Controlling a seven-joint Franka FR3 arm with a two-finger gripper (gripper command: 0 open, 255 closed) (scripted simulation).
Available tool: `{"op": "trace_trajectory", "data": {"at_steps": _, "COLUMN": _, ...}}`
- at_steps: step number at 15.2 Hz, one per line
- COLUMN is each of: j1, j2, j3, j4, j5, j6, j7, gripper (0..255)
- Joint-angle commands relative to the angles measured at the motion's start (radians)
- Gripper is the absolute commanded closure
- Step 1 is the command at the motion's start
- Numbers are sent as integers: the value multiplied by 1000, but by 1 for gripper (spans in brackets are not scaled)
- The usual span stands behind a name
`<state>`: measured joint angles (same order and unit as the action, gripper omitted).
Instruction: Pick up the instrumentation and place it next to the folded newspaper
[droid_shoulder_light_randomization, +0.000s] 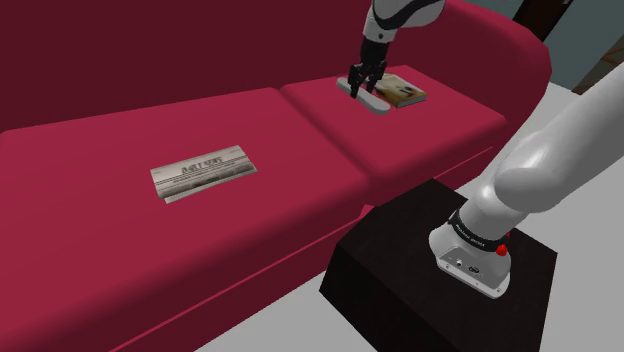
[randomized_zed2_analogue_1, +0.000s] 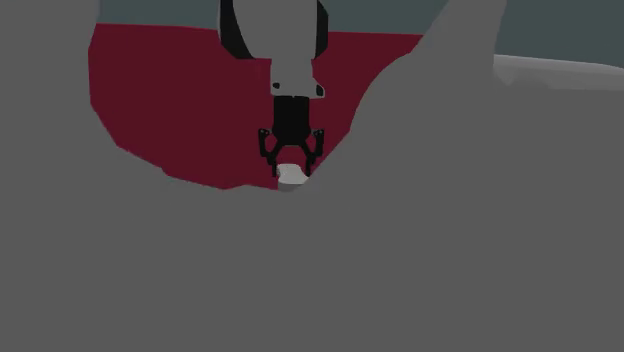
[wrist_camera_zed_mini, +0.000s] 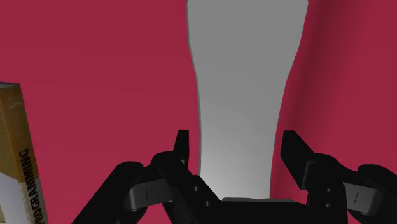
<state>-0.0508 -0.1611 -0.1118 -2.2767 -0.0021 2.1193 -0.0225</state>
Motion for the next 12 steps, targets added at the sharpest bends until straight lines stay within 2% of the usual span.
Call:
{"op": "trace_trajectory", "data": {"at_steps": 1, "j1": 22, "j2": -34, "j3": 31, "j4": -31, "j5": 2, "j6": -2, "j7": 54, "gripper": 255}}
{"op": "trace_trajectory", "data": {"at_steps": 12, "j1": 145, "j2": -100, "j3": 208, "j4": -95, "j5": 47, "j6": 1, "j7": 325, "gripper": 255}}
